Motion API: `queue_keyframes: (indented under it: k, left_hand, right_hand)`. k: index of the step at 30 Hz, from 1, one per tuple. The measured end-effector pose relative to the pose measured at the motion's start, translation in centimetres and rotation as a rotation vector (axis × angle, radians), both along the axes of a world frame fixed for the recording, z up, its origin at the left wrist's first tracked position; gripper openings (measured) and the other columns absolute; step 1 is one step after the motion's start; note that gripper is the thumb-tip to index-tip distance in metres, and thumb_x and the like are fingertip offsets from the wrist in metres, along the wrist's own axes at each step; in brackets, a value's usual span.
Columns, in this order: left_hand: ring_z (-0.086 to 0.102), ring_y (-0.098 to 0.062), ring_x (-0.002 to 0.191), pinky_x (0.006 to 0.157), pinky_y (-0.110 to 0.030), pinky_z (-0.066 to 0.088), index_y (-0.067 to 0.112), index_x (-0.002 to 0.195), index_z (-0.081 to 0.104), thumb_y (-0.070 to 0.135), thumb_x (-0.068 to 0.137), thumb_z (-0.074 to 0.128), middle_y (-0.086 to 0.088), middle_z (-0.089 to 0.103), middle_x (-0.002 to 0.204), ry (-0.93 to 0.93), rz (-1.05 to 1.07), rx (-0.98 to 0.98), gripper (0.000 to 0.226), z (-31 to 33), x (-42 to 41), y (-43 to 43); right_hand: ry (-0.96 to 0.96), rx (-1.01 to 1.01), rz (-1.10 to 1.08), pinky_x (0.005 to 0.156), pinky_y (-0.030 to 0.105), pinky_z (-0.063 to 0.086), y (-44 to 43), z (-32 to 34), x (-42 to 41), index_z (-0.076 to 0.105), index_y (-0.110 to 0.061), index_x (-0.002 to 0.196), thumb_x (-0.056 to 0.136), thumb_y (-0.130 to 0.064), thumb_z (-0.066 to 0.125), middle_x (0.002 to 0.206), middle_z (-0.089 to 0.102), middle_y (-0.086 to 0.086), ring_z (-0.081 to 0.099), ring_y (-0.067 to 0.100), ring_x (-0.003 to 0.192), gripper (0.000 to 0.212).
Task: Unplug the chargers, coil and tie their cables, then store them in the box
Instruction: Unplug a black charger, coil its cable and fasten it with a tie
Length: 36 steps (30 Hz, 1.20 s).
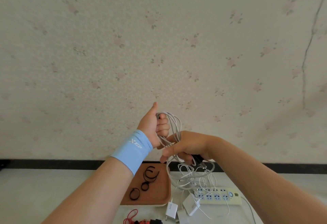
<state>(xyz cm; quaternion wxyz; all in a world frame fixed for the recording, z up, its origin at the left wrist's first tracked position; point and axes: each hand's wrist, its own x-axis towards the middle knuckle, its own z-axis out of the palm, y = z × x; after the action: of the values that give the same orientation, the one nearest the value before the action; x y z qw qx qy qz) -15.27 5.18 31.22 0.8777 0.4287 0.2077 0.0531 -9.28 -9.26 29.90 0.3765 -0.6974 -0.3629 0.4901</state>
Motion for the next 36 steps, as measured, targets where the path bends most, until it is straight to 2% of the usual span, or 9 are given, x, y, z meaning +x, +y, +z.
queue_keyframes:
  k: [5, 10, 13, 16, 20, 23, 27, 30, 36]
  left_hand:
    - [0.031, -0.011, 0.041, 0.041, -0.022, 0.029, 0.013, 0.063, 0.047, 0.059, 0.097, 0.044, 0.001, 0.033, 0.052, 0.034, 0.097, 0.270, 0.058, 0.2, 0.0, 0.9]
    - [0.058, -0.021, 0.068, 0.076, -0.036, 0.048, 0.011, 0.099, 0.064, 0.073, 0.082, 0.053, -0.007, 0.063, 0.079, 0.113, -0.143, 0.369, 0.066, -0.3, -1.0, 1.0]
    - [0.052, -0.015, 0.078, 0.087, -0.033, 0.047, 0.015, 0.112, 0.067, 0.052, 0.094, 0.054, 0.007, 0.063, 0.079, 0.045, -0.270, 0.598, 0.043, -1.5, -1.1, -0.2]
    - [0.065, -0.020, 0.098, 0.096, -0.032, 0.052, 0.016, 0.104, 0.069, 0.031, 0.104, 0.043, -0.002, 0.071, 0.104, -0.011, -0.115, 0.709, 0.030, -1.8, -0.7, -1.2]
    - [0.066, -0.020, 0.093, 0.091, -0.036, 0.050, 0.015, 0.080, 0.056, 0.025, 0.105, 0.040, -0.006, 0.072, 0.099, 0.039, 0.127, 0.623, 0.032, -1.5, -0.2, -0.7]
    - [0.071, -0.023, 0.086, 0.089, -0.039, 0.055, 0.013, 0.082, 0.051, 0.024, 0.106, 0.038, -0.005, 0.073, 0.083, 0.034, 0.146, 0.650, 0.029, -1.6, -0.3, 0.0]
    - [0.042, -0.013, 0.048, 0.062, -0.031, 0.051, 0.014, 0.082, 0.048, 0.026, 0.106, 0.037, 0.003, 0.040, 0.056, -0.041, 0.087, 0.528, 0.029, -1.5, -0.3, -0.5]
    - [0.021, -0.010, 0.041, 0.043, -0.024, 0.027, 0.018, 0.067, 0.042, 0.024, 0.102, 0.039, 0.006, 0.023, 0.051, -0.147, 0.174, 0.291, 0.036, -0.7, -0.4, -0.6]
    - [0.012, -0.010, 0.037, 0.042, -0.021, 0.009, 0.018, 0.053, 0.032, 0.020, 0.093, 0.036, 0.004, 0.016, 0.045, -0.364, 0.285, -0.092, 0.040, 0.4, -0.8, -1.0]
  right_hand:
    - [-0.129, 0.012, -0.128, 0.047, 0.026, 0.040, 0.8, -0.3, -0.2, 0.072, -0.009, 0.078, 0.092, -0.030, 0.073, 0.043, 0.047, 0.004, 0.039, 0.016, 0.037, 0.025]
    - [0.090, 0.152, -0.406, 0.046, 0.025, 0.035, 1.1, -0.5, 0.4, 0.068, -0.010, 0.074, 0.096, -0.029, 0.068, 0.041, 0.041, 0.003, 0.035, 0.014, 0.036, 0.029]
    - [0.135, 0.176, -0.489, 0.045, 0.024, 0.036, 0.8, -0.2, 0.6, 0.067, -0.011, 0.075, 0.097, -0.030, 0.067, 0.044, 0.042, 0.004, 0.037, 0.015, 0.040, 0.029]
    - [0.173, 0.163, -0.532, 0.043, 0.023, 0.038, 0.9, -0.3, 0.7, 0.067, -0.010, 0.082, 0.093, -0.029, 0.072, 0.049, 0.047, 0.005, 0.038, 0.014, 0.042, 0.022]
    - [0.581, 0.318, -0.784, 0.038, 0.018, 0.037, 0.8, -0.1, 2.7, 0.064, -0.007, 0.111, 0.094, -0.011, 0.067, 0.106, 0.073, 0.007, 0.036, 0.003, 0.038, 0.017]
    - [0.811, 0.453, -0.959, 0.037, 0.018, 0.036, -0.4, -0.1, 4.5, 0.053, -0.006, 0.114, 0.098, -0.005, 0.057, 0.117, 0.070, 0.012, 0.036, 0.004, 0.037, 0.017]
    - [0.509, 0.270, -0.768, 0.038, 0.020, 0.036, -1.0, -0.1, 4.2, 0.059, -0.012, 0.109, 0.096, -0.018, 0.064, 0.112, 0.076, 0.006, 0.034, 0.006, 0.037, 0.016]
    - [0.217, 0.046, -0.465, 0.045, 0.022, 0.034, -1.2, -0.1, 2.8, 0.064, -0.010, 0.120, 0.086, -0.046, 0.071, 0.115, 0.076, 0.001, 0.032, 0.008, 0.041, 0.050]
    - [0.447, 0.107, -0.179, 0.046, 0.018, 0.034, -0.8, -0.1, 0.5, 0.064, -0.019, 0.107, 0.075, -0.061, 0.075, 0.119, 0.072, 0.003, 0.035, 0.006, 0.042, 0.054]
